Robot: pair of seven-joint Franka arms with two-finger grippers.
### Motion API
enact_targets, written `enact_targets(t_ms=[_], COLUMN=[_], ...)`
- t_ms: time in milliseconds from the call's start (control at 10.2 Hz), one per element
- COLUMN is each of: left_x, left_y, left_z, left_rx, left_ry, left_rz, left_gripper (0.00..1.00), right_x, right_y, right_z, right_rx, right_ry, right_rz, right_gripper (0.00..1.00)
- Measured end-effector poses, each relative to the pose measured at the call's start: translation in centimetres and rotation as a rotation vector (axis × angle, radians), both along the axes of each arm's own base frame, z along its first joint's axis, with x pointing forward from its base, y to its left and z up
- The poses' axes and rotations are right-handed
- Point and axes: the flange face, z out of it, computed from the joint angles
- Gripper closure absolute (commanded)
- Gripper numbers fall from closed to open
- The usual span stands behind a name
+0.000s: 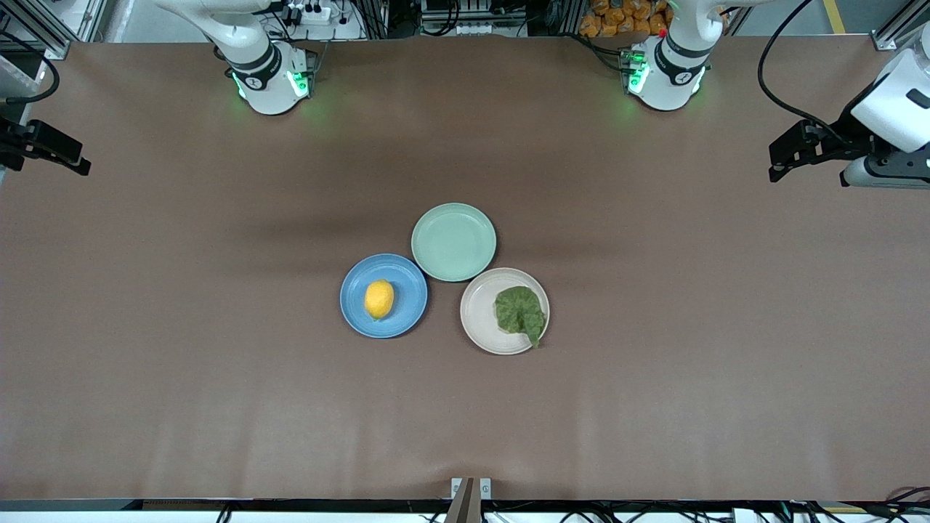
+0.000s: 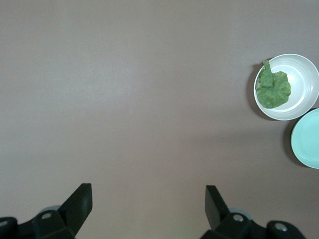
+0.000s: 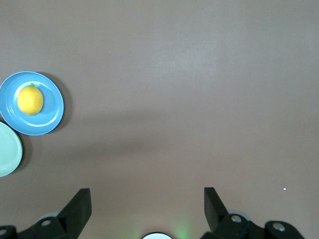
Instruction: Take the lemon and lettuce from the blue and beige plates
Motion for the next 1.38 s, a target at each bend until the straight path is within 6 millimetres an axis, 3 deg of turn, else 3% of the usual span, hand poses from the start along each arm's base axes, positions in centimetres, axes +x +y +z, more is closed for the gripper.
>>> enact_targets(t_ms=[689, 1082, 1377], left_x=[0.4, 2.9, 5.1], left_y=[-0.1, -1.6, -5.7], left_z=[-0.8, -4.8, -8.3], left_rx=[0.001, -0.016, -0.040], left_ry=[0.016, 0.075, 0.060], left_rz=[-0.017, -0.006, 0.112], left_gripper=[0.00, 0.00, 0.00], right_x=[0.1, 0.2, 0.5], right_y=[0.0, 0.0, 0.5], right_z=[0.0, 0.1, 0.2], right_rx=[0.000, -0.001, -0.002], right_ry=[-0.005, -0.016, -0.039], right_rz=[0.000, 0.000, 0.010], right_gripper=[0.00, 0.00, 0.00])
